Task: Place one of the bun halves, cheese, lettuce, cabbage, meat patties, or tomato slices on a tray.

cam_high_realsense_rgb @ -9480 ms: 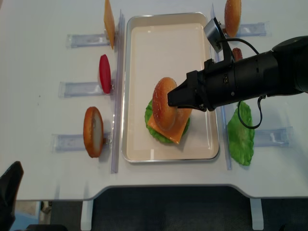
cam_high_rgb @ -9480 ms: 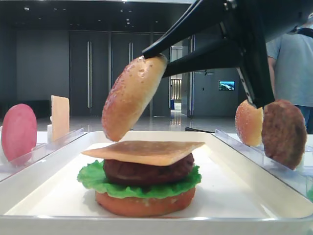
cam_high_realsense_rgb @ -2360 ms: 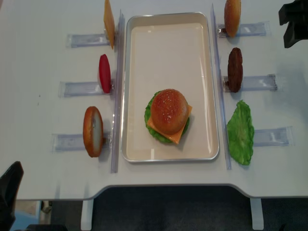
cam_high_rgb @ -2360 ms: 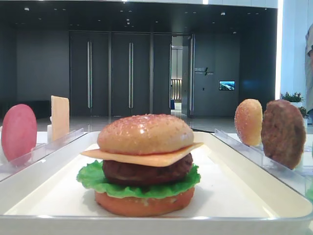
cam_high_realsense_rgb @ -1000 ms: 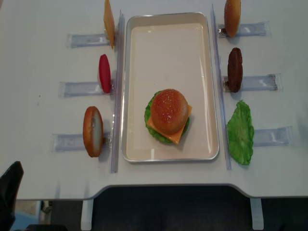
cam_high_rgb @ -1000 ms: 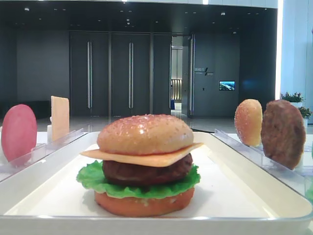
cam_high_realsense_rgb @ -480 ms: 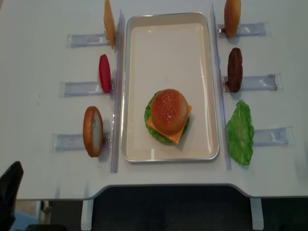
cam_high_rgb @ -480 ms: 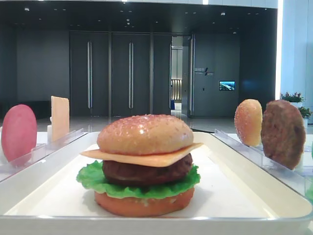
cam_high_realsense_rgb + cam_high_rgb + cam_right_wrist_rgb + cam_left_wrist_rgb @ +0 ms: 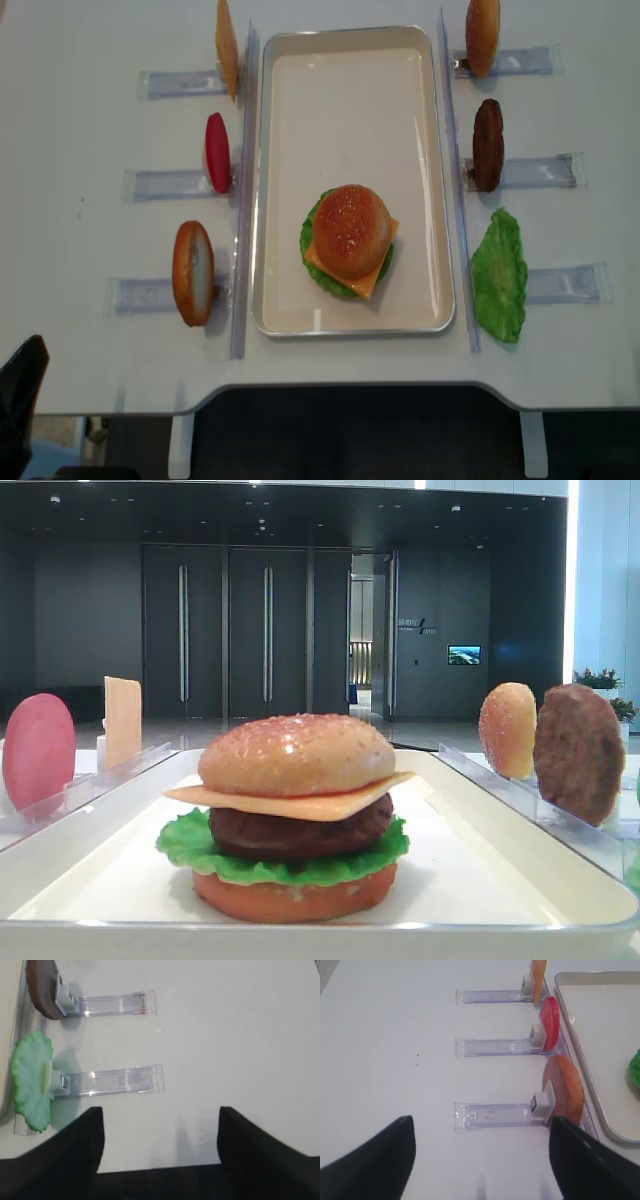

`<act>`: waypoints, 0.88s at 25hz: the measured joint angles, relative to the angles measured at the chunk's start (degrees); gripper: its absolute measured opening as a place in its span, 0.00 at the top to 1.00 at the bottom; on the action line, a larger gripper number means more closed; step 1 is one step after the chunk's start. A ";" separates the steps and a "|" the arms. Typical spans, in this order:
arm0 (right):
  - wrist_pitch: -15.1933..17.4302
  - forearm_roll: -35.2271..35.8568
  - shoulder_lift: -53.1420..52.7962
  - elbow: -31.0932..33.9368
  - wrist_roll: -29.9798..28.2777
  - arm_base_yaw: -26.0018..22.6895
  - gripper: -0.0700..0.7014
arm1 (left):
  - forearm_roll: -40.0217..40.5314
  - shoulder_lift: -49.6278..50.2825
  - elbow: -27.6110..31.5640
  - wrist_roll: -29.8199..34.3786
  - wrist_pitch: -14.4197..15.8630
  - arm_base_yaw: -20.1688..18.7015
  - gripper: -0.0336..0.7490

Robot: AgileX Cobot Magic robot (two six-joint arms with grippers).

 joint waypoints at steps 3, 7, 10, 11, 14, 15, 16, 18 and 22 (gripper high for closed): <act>0.02 0.00 -4.27 2.01 0.00 0.00 0.30 | 0.00 0.00 0.00 0.00 0.00 0.00 0.14; 0.07 0.00 -9.43 3.40 0.00 0.00 0.30 | 0.00 0.00 0.00 0.05 0.00 0.00 0.14; 0.07 0.00 -13.27 4.12 0.00 0.00 0.30 | 0.00 0.00 0.00 0.05 0.00 0.00 0.14; 0.07 0.00 -14.52 4.14 0.00 0.00 0.30 | 0.00 0.00 0.00 0.05 0.00 0.00 0.14; -0.05 0.00 -17.97 4.24 0.00 0.00 0.30 | 0.00 0.00 0.00 0.05 0.00 0.00 0.14; -0.25 0.00 -18.34 4.24 0.00 0.00 0.30 | 0.00 0.00 0.00 0.05 0.00 0.00 0.14; -0.40 0.00 -18.36 4.24 0.00 0.00 0.30 | 0.00 0.00 0.00 0.05 0.00 0.00 0.14; -0.47 0.00 -18.36 4.24 0.00 0.00 0.30 | 0.00 0.00 0.00 0.05 0.00 0.00 0.14; -0.92 0.00 -18.36 4.24 -0.48 0.00 0.30 | 0.00 0.00 0.00 0.10 0.00 0.00 0.14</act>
